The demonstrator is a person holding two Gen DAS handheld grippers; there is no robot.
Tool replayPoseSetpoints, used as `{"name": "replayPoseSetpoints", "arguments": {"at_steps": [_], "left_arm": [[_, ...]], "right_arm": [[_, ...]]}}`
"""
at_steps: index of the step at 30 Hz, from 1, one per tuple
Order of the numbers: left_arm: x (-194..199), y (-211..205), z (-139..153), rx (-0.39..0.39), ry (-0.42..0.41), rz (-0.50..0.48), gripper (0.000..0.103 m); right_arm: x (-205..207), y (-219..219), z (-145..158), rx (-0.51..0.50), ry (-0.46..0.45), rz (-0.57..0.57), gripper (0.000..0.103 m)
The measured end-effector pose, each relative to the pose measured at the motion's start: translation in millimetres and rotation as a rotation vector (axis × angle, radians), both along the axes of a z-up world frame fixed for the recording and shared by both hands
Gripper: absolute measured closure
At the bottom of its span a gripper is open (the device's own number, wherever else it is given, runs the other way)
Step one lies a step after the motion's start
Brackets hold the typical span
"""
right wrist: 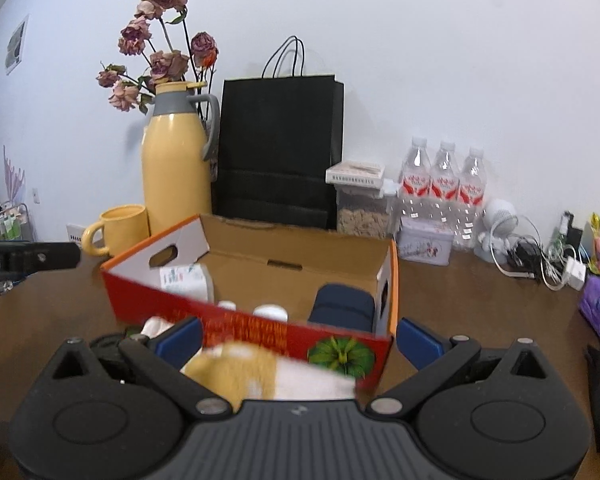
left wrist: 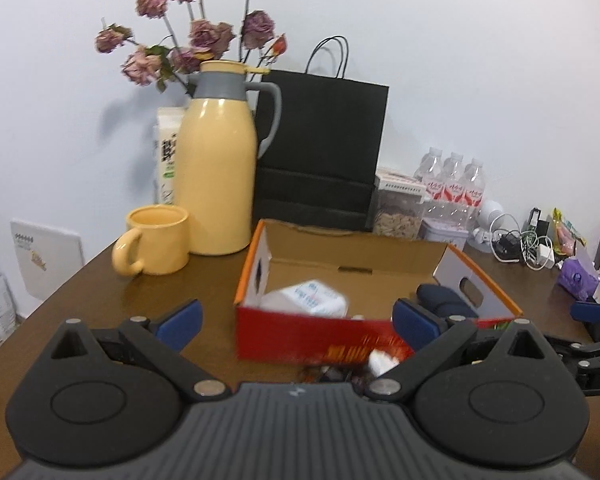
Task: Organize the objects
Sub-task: 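Move the right gripper to the white cap on the purple cloth and grasp it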
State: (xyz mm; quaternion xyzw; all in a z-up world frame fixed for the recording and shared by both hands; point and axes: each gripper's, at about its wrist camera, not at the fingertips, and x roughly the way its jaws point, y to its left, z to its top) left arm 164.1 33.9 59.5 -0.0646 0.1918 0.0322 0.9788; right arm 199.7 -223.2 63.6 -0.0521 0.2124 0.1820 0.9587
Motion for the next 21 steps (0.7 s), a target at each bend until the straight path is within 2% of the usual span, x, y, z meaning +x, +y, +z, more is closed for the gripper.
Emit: {"name": "replayPoseSetpoints", "arguments": {"at_steps": [10,16,18,21], "left_arm": [[-40.9,12.8,-10.8,-0.004,0.042,0.019,0.000],[-48.1,17.7,-18.3,-0.008,0.064,0.034,0.000],[-48.8,19.3,-20.7,-0.011,0.072,0.041,0.000],[-47.8,20.5,-23.0,-0.015,0.081,0.047,0.000]], "right_arm": [[-36.3,-11.9,-21.3,0.010,0.066,-0.001,0.000],[-27.5,-16.9,-40.1,-0.032,0.124,-0.021,0.000],[-15.9,-20.3,-48.4,-0.032,0.154,-0.031,0.005],[-1.8,-18.0,-58.6,-0.012,0.205,0.013,0.013]]}}
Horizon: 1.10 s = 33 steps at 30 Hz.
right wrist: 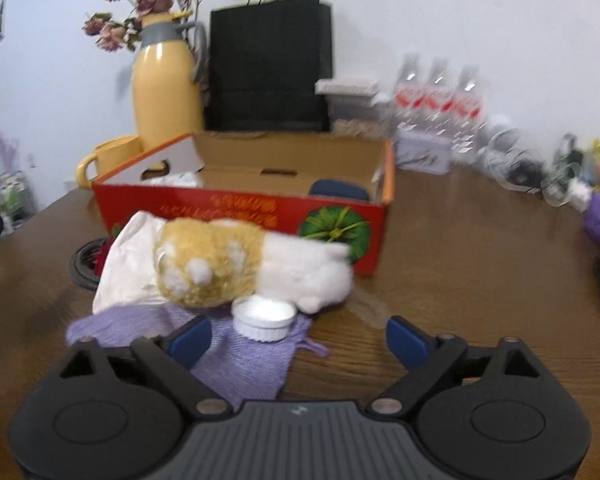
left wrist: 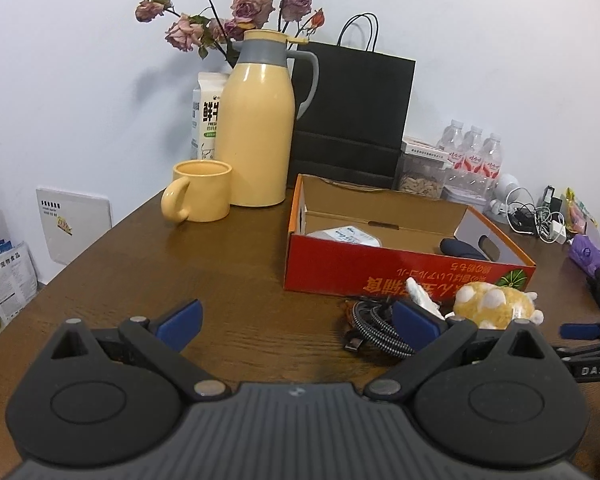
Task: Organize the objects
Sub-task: 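Move the right gripper to the white cap on the purple cloth and grasp it, then grasp the crumpled clear plastic bag with the left gripper while the right gripper holds the white cap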
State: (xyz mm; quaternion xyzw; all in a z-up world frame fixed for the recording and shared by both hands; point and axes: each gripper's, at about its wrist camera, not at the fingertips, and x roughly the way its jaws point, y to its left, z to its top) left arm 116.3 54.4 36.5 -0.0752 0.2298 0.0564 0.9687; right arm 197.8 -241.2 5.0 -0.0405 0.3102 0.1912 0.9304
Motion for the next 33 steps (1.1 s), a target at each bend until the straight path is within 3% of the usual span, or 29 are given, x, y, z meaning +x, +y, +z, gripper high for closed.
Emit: {"name": "replayPoseSetpoints", "arguments": {"at_steps": [3,6,9,18,33], "left_arm": [[0.9,-1.2,-0.8,-0.002,0.004,0.000,0.000],[1.6,-3.3,-1.3,0.001,0.006,-0.005,0.000],[1.0,-5.5,-1.6,-0.001,0.005,-0.010,0.000],[1.5,-12.8,-1.1,0.001,0.006,-0.023,0.000],[-6.2,-44.9,-17.5,0.019,0.023,-0.099,0.000]], "right_arm": [[10.1,7.6,-5.0,0.005,0.026,0.034,0.030],[16.8,14.5,-6.4,0.014,0.028,0.056,0.040],[20.2,17.2,-8.4,0.021,0.030,0.054,0.063],[5.3,10.2,-9.7,0.042,-0.026,0.035,0.064],[-41.6,-13.5,13.1,0.049,-0.152,0.021,0.064]]}}
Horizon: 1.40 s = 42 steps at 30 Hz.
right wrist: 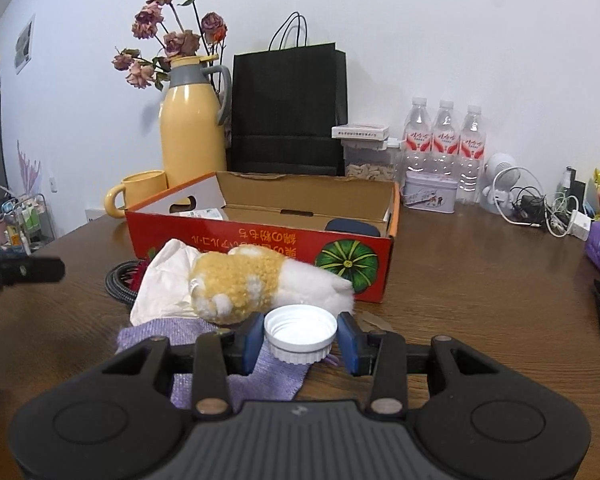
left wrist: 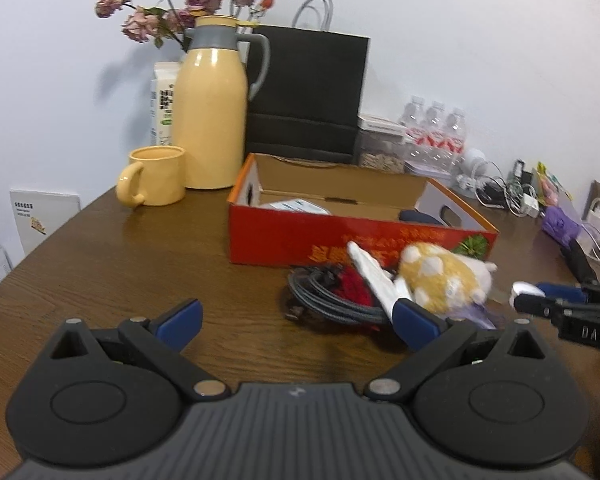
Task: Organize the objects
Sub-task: 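Grasp the crumpled clear plastic bag with the left gripper while the right gripper holds the white cap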
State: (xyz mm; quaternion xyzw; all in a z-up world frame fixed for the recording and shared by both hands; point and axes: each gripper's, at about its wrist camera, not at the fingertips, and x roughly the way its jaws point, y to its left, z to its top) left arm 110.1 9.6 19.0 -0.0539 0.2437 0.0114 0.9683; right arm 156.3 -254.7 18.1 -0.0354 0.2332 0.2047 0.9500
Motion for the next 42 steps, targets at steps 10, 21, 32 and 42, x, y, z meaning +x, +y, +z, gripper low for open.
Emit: {"name": "replayPoseSetpoints", "arguments": {"at_steps": [10,21,32,42], "left_arm": [[-12.9,-40.1,-21.8,0.037,0.062,-0.116,0.000],[3.1,-84.0,-38.8,0.050,0.073,-0.197,0.000],[21.1,-94.7,-43.1,-0.006,0.049,-0.250,0.060],[-1.4,-73.0,-31.7,-0.019,0.002,-0.222,0.062]], "right_arm": [[-9.2,-14.3,4.7,-0.018,-0.004,-0.004,0.064],[-11.5,-7.7,2.1,-0.013,-0.001,0.042,0.064],[-12.9,-6.9,0.9,-0.005,0.005,0.048,0.064],[-19.2,-5.0,4.2,-0.008,-0.002,0.049,0.064]]}}
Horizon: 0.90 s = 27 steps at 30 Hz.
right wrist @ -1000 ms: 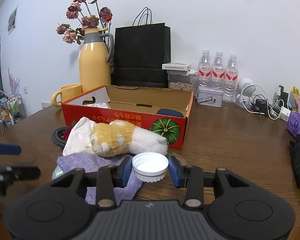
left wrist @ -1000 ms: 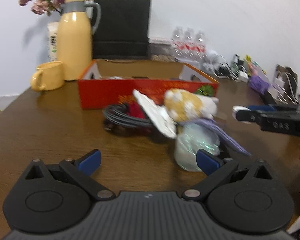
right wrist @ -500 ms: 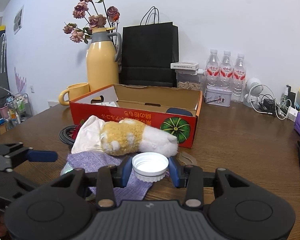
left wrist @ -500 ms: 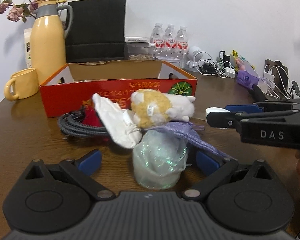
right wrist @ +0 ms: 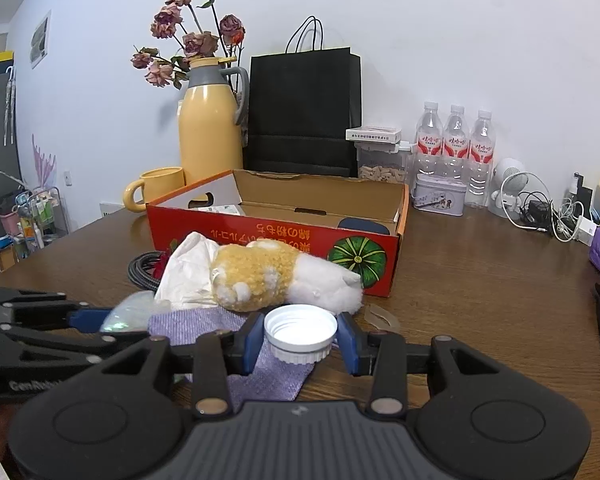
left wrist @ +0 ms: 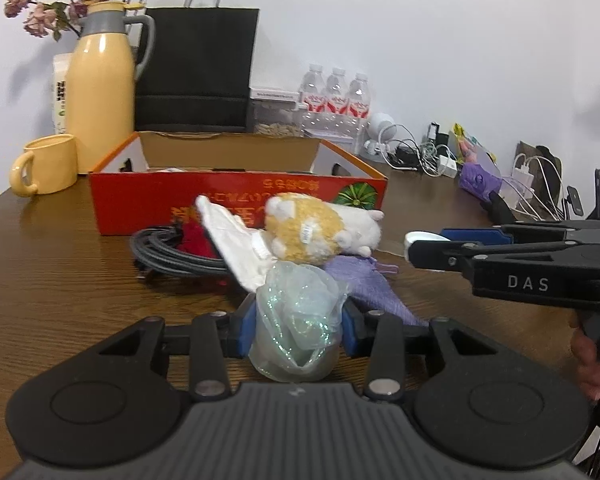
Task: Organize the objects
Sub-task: 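Grasp the crumpled clear plastic bag with the left gripper while the right gripper holds the white cap, then carry the white cap and clear bag into the box and open both grippers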
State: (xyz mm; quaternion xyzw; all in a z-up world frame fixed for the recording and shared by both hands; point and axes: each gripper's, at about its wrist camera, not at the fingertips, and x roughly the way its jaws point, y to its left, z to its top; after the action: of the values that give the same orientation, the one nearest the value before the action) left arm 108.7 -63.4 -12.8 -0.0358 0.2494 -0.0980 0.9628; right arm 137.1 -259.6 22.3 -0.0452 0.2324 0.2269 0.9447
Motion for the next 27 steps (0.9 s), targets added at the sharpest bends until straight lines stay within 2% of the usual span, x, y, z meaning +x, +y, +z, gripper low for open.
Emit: {"name": "replayPoseSetpoints", "arguments": {"at_steps": [9,16,27], "left_arm": [[-11.1,21.9,33.7,0.008,-0.095,0.028,0.063],[7.0,25.6,70.7,0.012,-0.200,0.035,0.063],[86.2,29.1,96.8,0.013,-0.276,0.030,0.063]], "right_arm": [[-1.2,4.3,15.0,0.000,-0.039,0.002,0.064],[16.8,17.4,34.3,0.012,-0.084,0.006,0.064],[91.9,55.5,60.6,0.021,-0.138,-0.001,0.064]]}}
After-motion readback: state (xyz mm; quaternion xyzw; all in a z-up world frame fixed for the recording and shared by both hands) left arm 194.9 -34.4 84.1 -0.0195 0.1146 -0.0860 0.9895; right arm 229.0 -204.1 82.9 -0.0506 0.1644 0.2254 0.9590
